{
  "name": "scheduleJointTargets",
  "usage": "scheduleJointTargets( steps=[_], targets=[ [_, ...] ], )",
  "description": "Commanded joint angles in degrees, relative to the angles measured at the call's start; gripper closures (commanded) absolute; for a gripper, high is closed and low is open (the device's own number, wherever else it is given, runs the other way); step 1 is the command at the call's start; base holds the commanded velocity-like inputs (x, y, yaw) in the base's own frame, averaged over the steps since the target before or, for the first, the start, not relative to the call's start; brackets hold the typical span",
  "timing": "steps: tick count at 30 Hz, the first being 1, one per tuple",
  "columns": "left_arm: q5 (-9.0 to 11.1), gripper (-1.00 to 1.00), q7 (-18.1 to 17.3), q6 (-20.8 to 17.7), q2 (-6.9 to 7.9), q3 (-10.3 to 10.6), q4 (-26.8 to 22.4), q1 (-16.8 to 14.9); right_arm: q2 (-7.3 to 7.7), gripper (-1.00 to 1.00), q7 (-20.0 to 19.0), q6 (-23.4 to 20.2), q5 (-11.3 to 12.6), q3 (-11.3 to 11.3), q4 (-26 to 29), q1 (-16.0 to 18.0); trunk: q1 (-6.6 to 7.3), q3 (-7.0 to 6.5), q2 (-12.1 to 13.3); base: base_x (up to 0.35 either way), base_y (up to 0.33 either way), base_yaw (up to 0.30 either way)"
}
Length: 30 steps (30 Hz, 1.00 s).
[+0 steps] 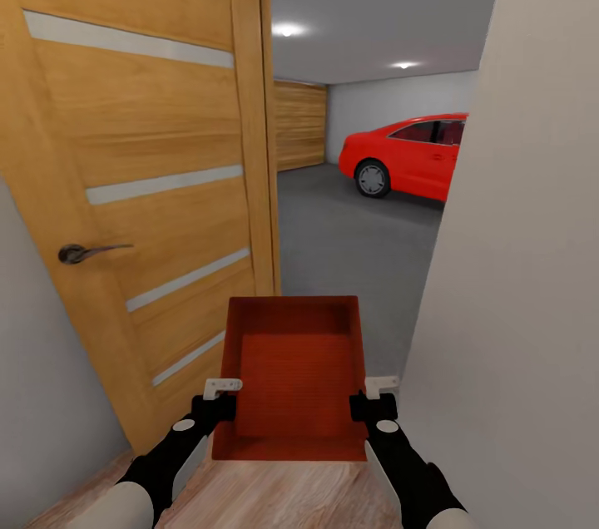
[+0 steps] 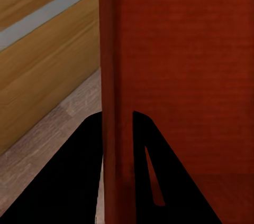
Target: Move the two storage containers from the living room to the garage. In the garage, place one container on the floor and stack the other container on top of it (either order is fine).
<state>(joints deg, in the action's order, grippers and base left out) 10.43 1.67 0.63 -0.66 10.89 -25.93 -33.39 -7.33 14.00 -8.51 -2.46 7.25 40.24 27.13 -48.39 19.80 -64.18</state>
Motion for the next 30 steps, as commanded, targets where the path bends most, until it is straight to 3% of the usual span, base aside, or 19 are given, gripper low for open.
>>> scheduleJointTargets(
  steps=[1,18,30],
  targets=[
    [0.83,1.00,-0.44,0.08,-0.04,2.30,0.27,-0.01,-1.46,1.00,-0.12,-0.02,-0.81,2.77,1.42,0.03,-0.02,0.07,-0.04,0.143,0.259,-0.002],
    [0.91,1.00,-0.44,0.16,-0.04,2.30,0.23,-0.01,-1.46,1.00,-0.10,-0.02,-0.86,2.77,1.42,0.03,-0.02,0.06,-0.04,0.066,0.081,-0.010],
    [0.91,1.00,-0.44,0.20,-0.04,2.30,0.18,-0.01,-1.46,1.00,-0.12,-0.02,-0.79,2.77,1.42,0.03,-0.02,-0.17,-0.04,0.113,0.114,-0.223]
  ],
)
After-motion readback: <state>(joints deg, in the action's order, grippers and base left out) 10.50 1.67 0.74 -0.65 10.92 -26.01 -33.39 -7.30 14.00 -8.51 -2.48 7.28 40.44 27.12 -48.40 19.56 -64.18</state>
